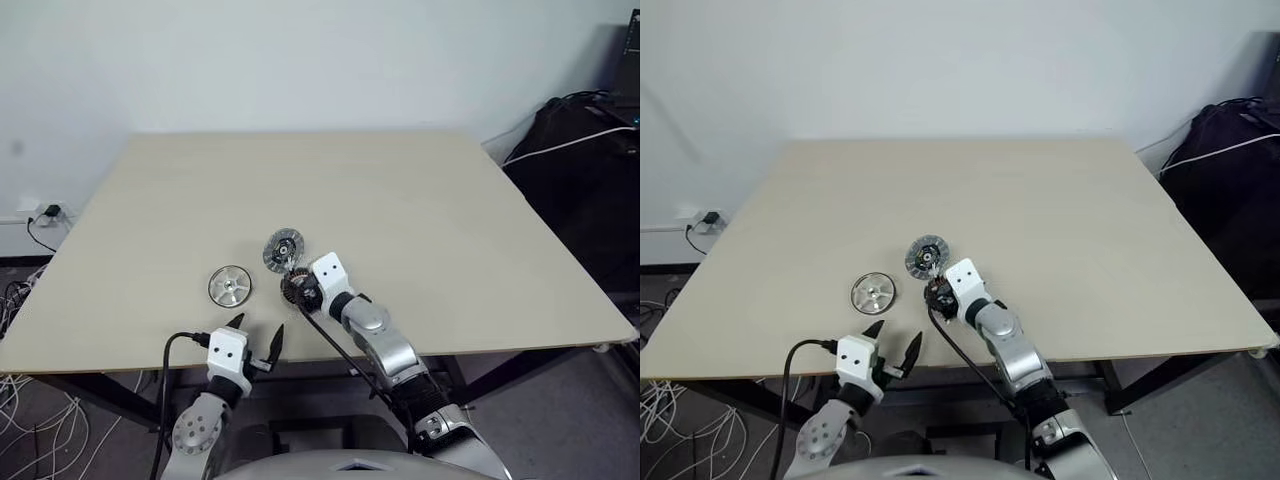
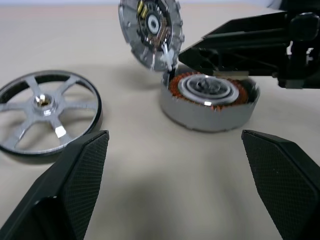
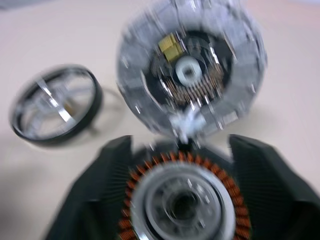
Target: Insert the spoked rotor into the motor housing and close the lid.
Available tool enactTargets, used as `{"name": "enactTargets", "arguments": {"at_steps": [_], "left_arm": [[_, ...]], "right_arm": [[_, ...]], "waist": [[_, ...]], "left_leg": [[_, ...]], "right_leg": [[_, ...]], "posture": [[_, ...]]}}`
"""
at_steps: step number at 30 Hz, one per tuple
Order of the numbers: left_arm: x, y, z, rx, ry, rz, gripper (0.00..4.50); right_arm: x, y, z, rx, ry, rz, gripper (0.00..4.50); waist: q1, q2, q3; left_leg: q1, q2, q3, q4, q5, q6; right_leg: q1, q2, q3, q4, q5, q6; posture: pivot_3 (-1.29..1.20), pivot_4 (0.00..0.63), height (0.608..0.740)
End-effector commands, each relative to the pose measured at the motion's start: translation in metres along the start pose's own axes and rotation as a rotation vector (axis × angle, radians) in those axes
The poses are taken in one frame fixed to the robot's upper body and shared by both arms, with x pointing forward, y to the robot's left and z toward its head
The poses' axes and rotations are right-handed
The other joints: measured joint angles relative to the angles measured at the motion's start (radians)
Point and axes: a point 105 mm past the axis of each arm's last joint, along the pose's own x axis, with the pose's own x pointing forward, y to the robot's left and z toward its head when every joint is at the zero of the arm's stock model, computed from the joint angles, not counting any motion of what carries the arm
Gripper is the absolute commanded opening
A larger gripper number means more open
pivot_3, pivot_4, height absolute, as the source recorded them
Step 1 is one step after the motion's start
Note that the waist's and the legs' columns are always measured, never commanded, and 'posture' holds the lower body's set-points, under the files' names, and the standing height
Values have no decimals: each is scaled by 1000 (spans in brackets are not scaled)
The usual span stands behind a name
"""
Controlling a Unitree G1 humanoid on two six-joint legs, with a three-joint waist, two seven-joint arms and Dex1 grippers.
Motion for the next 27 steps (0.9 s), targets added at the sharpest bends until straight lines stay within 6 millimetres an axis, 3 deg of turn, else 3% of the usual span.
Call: {"name": "enactTargets", "arguments": {"at_steps": [1,4,7,27], "left_arm": [[4,-4,22,13,-59,-7,4500],[4,-4,26,14,-60,-7,4500],[3,-4,29,15,-59,-4,4500],[4,-2,25,10,-47,-1,4500]], "right_arm": [[1,2,19,-5,-58,5,1981],[2,3,18,-6,-53,8,865],[1,0,15,-7,-41,-7,24],[8,-5,-2,-25,41,-42,24]], "waist": [[0,0,0],[0,0,0],[0,0,0],[-1,0,0]], "left_leg": [[0,0,0,0,0,0],[0,0,0,0,0,0],[0,0,0,0,0,0],[0,0,0,0,0,0]], "right_leg": [[0,0,0,0,0,0],[0,0,0,0,0,0],[0,0,0,0,0,0],[0,0,0,0,0,0]], "posture": [[0,0,740],[0,0,740],[0,0,740],[0,0,740]]}}
